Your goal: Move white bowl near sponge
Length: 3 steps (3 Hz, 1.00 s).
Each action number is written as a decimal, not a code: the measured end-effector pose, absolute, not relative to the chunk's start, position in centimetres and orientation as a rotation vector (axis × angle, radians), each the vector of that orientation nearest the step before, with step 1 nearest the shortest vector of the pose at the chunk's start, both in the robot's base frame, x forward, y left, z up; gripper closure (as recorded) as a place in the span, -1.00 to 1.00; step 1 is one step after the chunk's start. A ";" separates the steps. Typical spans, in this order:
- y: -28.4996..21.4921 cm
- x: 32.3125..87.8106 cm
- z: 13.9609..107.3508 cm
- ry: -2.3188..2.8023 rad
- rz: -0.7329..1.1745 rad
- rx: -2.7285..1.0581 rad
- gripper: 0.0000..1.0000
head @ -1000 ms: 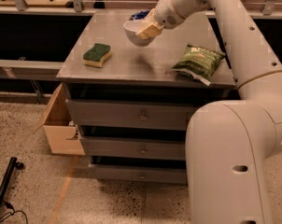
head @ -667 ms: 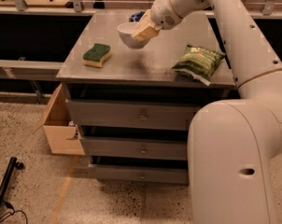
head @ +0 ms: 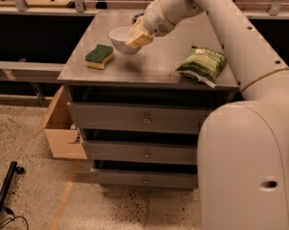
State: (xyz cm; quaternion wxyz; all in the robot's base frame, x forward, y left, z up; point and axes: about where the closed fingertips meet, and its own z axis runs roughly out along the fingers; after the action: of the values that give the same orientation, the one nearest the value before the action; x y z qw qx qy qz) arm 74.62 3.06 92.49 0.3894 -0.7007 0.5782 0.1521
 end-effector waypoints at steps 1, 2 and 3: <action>3.8 74.7 90.7 1.473 0.371 -1.791 0.72; 4.3 74.7 89.4 1.483 0.344 -1.786 0.26; 4.6 74.5 88.6 1.496 0.315 -1.776 -0.20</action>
Offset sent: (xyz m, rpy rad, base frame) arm -0.0064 0.0137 -0.0458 -0.0393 -0.0471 -0.0538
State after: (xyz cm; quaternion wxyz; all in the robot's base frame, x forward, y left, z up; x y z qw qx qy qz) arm 74.55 4.56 88.61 0.3885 -0.6985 0.5882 0.1239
